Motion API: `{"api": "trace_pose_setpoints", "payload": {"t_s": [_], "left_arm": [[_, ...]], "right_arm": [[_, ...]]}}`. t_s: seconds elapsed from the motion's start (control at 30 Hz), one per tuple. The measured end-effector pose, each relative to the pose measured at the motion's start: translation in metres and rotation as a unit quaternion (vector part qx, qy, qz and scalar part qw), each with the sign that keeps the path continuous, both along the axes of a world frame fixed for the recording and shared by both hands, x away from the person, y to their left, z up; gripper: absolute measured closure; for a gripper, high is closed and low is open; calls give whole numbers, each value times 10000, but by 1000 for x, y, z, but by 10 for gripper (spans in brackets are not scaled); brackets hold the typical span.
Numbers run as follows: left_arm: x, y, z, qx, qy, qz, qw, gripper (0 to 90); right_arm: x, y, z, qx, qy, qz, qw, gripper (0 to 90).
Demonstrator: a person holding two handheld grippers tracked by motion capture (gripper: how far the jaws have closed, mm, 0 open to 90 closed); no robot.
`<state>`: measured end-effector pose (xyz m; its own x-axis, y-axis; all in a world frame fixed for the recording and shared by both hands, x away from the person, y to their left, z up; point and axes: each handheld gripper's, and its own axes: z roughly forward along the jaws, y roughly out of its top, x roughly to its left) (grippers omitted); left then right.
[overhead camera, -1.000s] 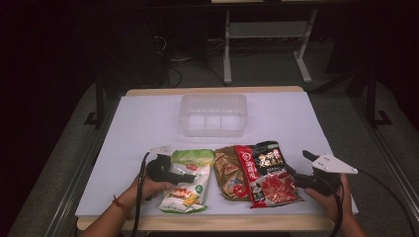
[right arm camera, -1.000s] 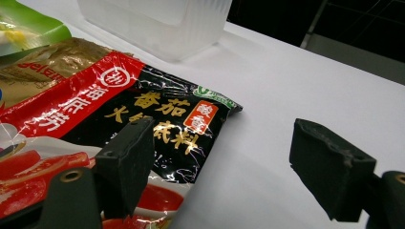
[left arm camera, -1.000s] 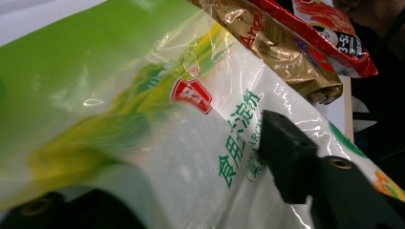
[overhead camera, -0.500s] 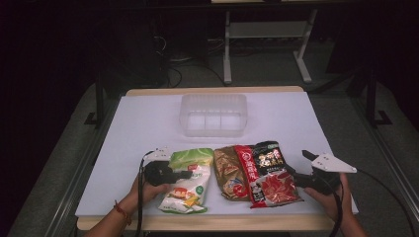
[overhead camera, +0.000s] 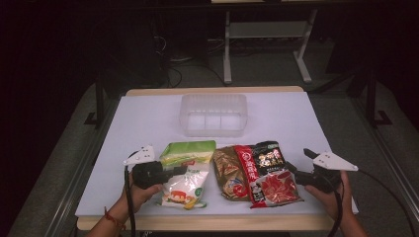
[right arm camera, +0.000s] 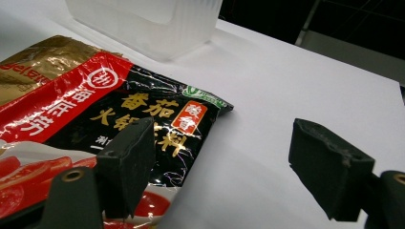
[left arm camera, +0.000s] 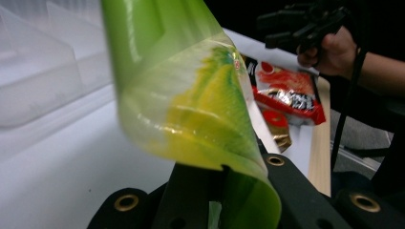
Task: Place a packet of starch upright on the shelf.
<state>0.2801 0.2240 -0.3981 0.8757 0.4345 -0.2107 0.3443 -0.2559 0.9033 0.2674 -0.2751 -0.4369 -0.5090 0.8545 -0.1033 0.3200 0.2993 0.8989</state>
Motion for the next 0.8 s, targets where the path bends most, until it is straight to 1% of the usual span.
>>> {"api": "trace_pose_setpoints", "payload": {"t_s": [0.1, 0.13, 0.17, 0.27, 0.37, 0.47, 0.5, 0.6, 0.63, 0.8], "left_arm": [[-4, 3, 7, -99, -103, 27, 9999, 872], [-5, 4, 9, -117, -140, -1, 9998, 872], [-9, 4, 12, -126, -283, 83, 9995, 873], [-9, 4, 14, -138, -305, 82, 9994, 873], [-9, 7, 16, -170, -397, 173, 9989, 873], [-8, 10, 19, -253, -483, 306, 9980, 873], [-8, 10, 19, -253, -483, 306, 9980, 873], [-8, 12, 21, -274, -544, 460, 9971, 873], [-7, 13, 22, -281, -595, 504, 9966, 873], [-4, 17, 26, -291, -677, 713, 9947, 872]], "right_arm": [[1, -1, 0, 11, 1, -35, 10000, 234], [1, -2, 0, 22, 2, -41, 10000, 234], [1, -2, 0, 20, 5, -50, 10000, 234], [1, -2, -1, 14, 6, -57, 10000, 234], [2, -2, -1, 7, 14, -52, 10000, 234], [2, -2, -1, 2, 21, -66, 10000, 234], [2, -2, -1, 3, 22, -71, 10000, 234], [2, -2, -1, 8, 12, -81, 10000, 234], [2, -2, -1, 12, 12, -86, 10000, 234], [1, -2, 0, 35, -29, -81, 10000, 234]]}}
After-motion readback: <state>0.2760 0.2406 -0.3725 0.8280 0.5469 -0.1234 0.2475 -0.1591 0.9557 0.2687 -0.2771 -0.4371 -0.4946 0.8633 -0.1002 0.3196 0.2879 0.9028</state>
